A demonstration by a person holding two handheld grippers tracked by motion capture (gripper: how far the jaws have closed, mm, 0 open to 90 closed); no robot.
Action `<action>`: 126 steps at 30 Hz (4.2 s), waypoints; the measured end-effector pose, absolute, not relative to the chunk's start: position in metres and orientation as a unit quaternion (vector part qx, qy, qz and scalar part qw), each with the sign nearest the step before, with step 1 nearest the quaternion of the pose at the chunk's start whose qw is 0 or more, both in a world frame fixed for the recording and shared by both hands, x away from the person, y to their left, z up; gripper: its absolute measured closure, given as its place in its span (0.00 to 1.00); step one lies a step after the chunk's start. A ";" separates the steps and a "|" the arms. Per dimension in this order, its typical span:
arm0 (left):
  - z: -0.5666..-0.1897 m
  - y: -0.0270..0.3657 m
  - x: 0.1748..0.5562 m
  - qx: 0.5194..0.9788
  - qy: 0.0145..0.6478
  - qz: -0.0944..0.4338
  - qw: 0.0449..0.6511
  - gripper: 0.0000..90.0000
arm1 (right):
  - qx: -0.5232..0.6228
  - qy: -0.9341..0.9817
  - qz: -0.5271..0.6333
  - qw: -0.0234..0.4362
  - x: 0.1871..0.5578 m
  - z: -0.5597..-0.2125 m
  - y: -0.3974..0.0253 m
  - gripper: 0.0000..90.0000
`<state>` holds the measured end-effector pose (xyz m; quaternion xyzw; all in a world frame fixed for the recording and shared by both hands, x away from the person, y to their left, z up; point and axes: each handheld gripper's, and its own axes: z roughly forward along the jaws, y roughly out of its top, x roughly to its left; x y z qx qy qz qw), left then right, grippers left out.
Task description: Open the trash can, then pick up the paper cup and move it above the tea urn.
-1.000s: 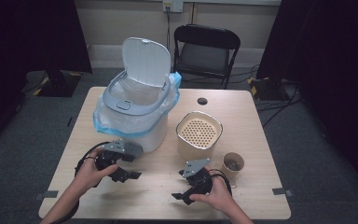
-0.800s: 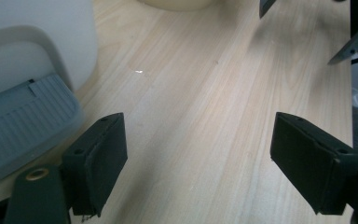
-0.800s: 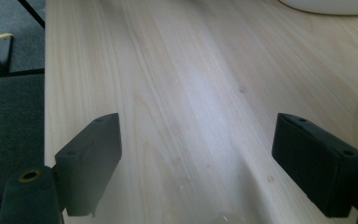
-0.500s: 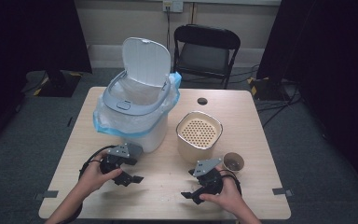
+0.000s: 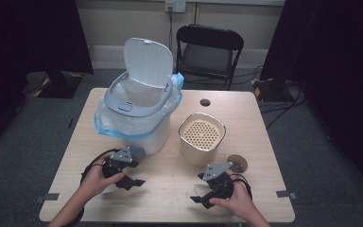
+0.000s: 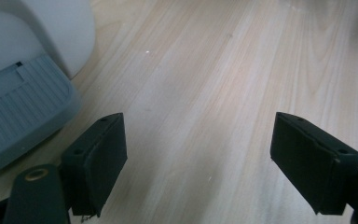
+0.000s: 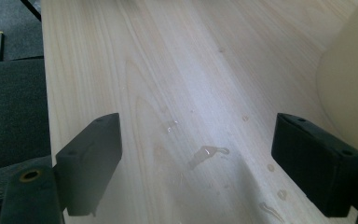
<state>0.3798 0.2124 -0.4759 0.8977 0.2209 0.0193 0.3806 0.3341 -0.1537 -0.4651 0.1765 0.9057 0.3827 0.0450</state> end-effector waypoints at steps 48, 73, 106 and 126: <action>-0.503 0.211 0.375 0.905 0.162 0.059 0.388 0.00 | 0.184 0.908 0.375 0.025 0.326 -0.468 -0.198 0.19; -0.503 0.211 0.375 0.905 0.162 0.060 0.387 0.00 | 0.193 0.903 0.383 0.002 0.310 -0.471 -0.223 0.21; -0.503 0.212 0.374 0.905 0.160 0.057 0.389 0.00 | 0.258 0.889 0.375 0.047 0.309 -0.466 -0.279 0.21; -0.503 0.212 0.375 0.908 0.156 0.056 0.385 0.00 | 0.314 0.868 0.378 0.076 0.324 -0.473 -0.311 0.21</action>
